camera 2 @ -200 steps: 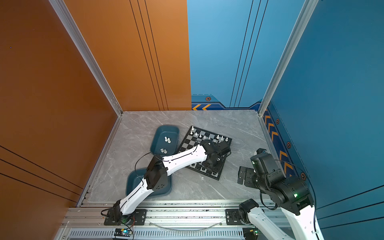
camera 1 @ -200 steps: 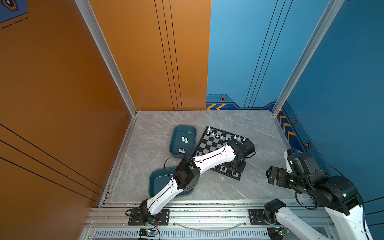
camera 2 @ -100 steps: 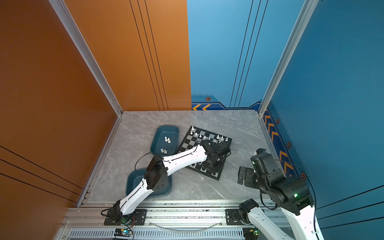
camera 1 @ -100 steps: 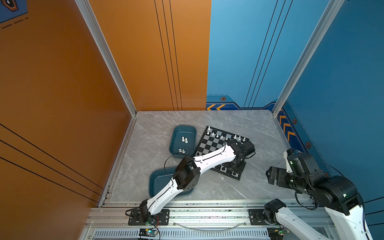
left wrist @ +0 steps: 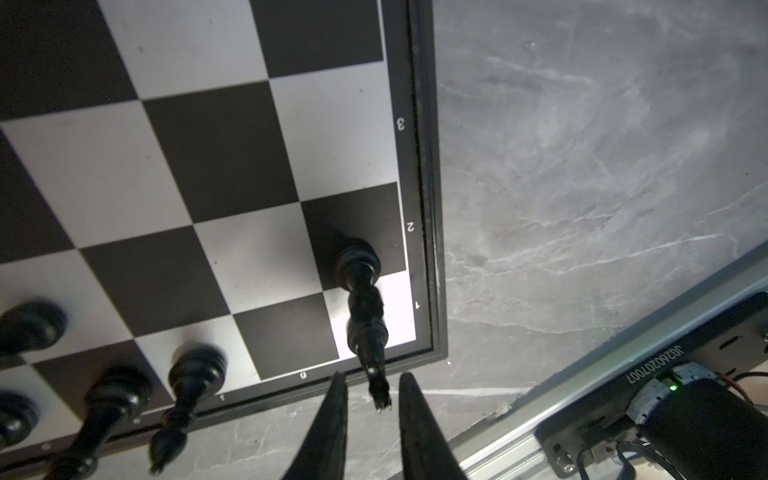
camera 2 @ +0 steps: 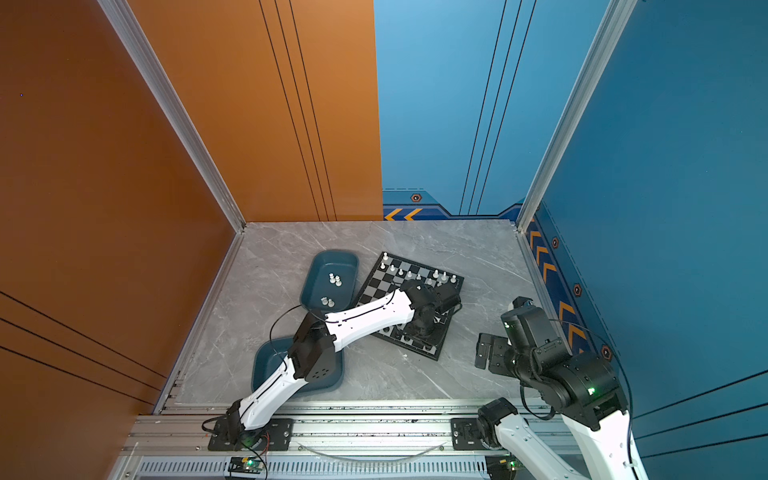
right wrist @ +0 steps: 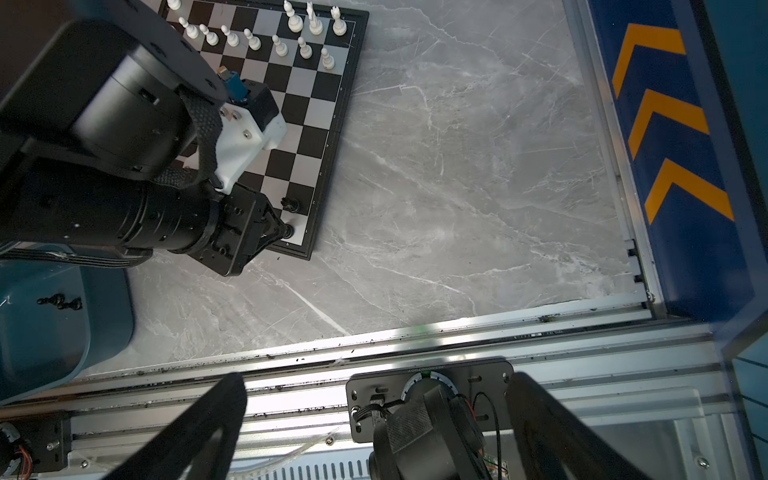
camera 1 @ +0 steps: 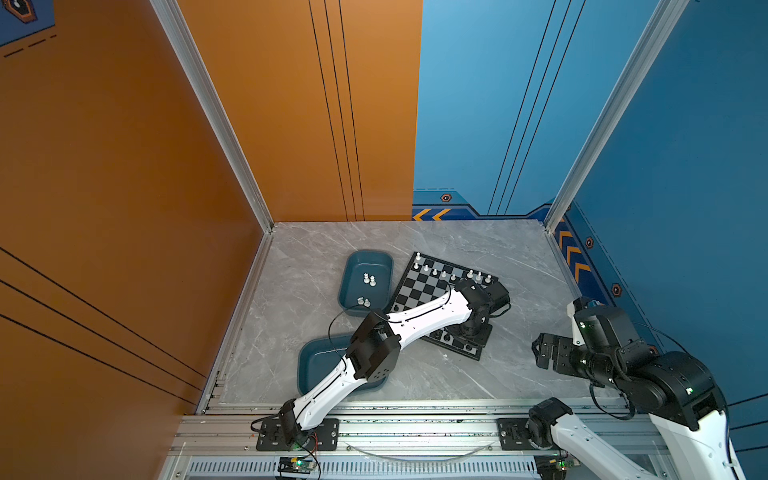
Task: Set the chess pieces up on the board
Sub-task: 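Lower the black pawn onto the near-row square beside the corner piece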
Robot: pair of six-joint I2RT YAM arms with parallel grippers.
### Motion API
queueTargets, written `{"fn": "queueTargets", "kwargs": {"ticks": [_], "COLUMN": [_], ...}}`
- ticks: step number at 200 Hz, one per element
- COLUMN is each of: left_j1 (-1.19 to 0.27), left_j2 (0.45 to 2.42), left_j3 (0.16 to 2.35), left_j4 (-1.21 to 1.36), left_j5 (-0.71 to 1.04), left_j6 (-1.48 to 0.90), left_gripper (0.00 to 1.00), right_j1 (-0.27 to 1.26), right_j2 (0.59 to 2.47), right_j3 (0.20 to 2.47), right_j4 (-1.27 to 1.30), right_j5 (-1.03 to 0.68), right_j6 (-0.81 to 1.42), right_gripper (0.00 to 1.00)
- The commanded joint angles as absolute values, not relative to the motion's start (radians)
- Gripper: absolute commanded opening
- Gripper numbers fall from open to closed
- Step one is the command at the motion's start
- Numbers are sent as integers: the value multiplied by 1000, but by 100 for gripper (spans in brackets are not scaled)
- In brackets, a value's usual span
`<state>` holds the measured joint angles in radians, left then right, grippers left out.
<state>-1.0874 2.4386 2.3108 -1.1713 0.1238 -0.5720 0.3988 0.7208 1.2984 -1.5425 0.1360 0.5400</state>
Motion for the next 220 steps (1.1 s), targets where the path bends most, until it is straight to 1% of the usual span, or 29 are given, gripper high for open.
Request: {"fn": "queueTargets", "kwargs": {"ticks": [1, 32, 88, 108, 121, 140, 220], "left_j1": [-1089, -1088, -1078, -1078, -1079, -1078, -1066], "left_j2": [2453, 2453, 2448, 2441, 2435, 2425, 2395], "left_j3": [2296, 2289, 2270, 2269, 2271, 2267, 2245], "left_j4": [-1189, -1190, -1189, -1188, -1187, -1188, -1189], "left_j5": [146, 151, 151, 137, 127, 110, 73], "left_j6": [-567, -565, -566, -566, -563, -560, -558], "left_gripper": [24, 21, 19, 16, 12, 10, 7], "right_j1": [393, 393, 393, 393, 393, 393, 393], "right_j2": [714, 714, 705, 706, 706, 709, 723], "right_j3": [1304, 1311, 1306, 1308, 1307, 1306, 1308], "right_j4": [-1556, -1557, -1557, -1557, -1557, -1556, -1542], "right_j5": [156, 158, 158, 159, 159, 157, 156], "right_j6": [537, 542, 555, 555, 554, 551, 536], "right_gripper": [100, 100, 100, 100, 100, 100, 100]}}
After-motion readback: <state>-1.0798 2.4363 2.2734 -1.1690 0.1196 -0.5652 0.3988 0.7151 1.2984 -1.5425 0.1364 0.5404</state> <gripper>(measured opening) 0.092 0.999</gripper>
